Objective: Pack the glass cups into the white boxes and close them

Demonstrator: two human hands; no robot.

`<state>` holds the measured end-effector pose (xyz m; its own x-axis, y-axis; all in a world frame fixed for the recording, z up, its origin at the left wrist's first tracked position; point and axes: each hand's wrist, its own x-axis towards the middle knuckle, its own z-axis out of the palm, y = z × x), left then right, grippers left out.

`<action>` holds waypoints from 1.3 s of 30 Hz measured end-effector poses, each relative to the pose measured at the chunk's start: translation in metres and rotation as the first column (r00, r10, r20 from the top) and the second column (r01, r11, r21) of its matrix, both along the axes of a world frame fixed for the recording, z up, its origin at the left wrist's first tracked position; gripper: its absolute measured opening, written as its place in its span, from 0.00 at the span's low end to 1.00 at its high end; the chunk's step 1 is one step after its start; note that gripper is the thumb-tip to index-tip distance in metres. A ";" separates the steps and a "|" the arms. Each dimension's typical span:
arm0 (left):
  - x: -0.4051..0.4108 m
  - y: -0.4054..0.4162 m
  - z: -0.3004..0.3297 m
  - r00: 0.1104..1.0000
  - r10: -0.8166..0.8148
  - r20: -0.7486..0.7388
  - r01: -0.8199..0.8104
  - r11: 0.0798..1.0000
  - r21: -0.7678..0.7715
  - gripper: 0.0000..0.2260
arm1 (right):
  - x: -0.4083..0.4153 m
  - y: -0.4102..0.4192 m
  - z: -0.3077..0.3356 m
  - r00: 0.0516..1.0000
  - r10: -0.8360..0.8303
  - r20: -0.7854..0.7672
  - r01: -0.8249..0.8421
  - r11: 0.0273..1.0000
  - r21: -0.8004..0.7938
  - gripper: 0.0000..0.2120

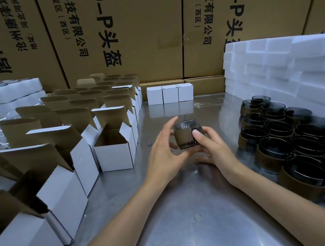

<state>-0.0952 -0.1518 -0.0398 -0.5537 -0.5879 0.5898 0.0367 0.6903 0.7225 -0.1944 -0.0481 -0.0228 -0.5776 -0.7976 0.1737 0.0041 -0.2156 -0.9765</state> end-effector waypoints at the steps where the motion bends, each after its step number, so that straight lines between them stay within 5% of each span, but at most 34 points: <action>1: 0.000 0.001 0.000 1.000 0.011 0.009 -0.011 1.000 -0.027 0.35 | 0.001 0.000 0.000 1.000 -0.008 -0.004 0.008 1.000 0.000 0.16; 8: 0.002 0.006 0.003 0.999 0.042 -0.017 -0.045 0.971 -0.235 0.27 | 0.004 0.002 0.001 0.960 -0.208 -0.187 0.208 0.978 -0.017 0.25; 13: 0.001 0.004 0.004 0.997 0.045 -0.060 -0.051 0.992 -0.118 0.28 | -0.004 0.005 0.008 0.986 0.073 0.149 -0.086 0.993 0.077 0.27; 16: 0.001 0.004 0.004 0.999 0.013 -0.051 -0.018 0.995 -0.096 0.29 | -0.008 0.004 0.008 0.974 0.126 0.190 -0.148 0.984 0.104 0.28; 23: 0.002 0.009 0.005 0.999 -0.013 -0.038 0.006 0.984 -0.177 0.40 | 0.004 0.002 0.000 0.980 -0.175 0.097 0.173 0.985 0.026 0.40; 28: 0.002 0.010 0.005 1.000 0.000 -0.029 -0.007 0.971 -0.239 0.31 | 0.008 0.002 0.000 0.983 -0.181 -0.031 0.183 0.981 0.061 0.34; 35: 0.002 0.006 0.006 0.992 0.037 -0.120 -0.044 0.998 -0.052 0.27 | -0.011 0.005 0.011 0.962 0.129 0.240 -0.164 0.978 0.130 0.25; 39: 0.001 0.004 0.004 0.997 -0.011 -0.077 0.009 1.000 -0.024 0.27 | -0.010 0.006 0.009 0.964 0.106 0.244 -0.130 0.988 0.086 0.19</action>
<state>-0.0946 -0.1480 -0.0361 -0.5115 -0.5682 0.6446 0.0987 0.7063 0.7010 -0.2043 -0.0425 -0.0136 -0.4930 -0.8690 -0.0419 0.2581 -0.1001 -0.9609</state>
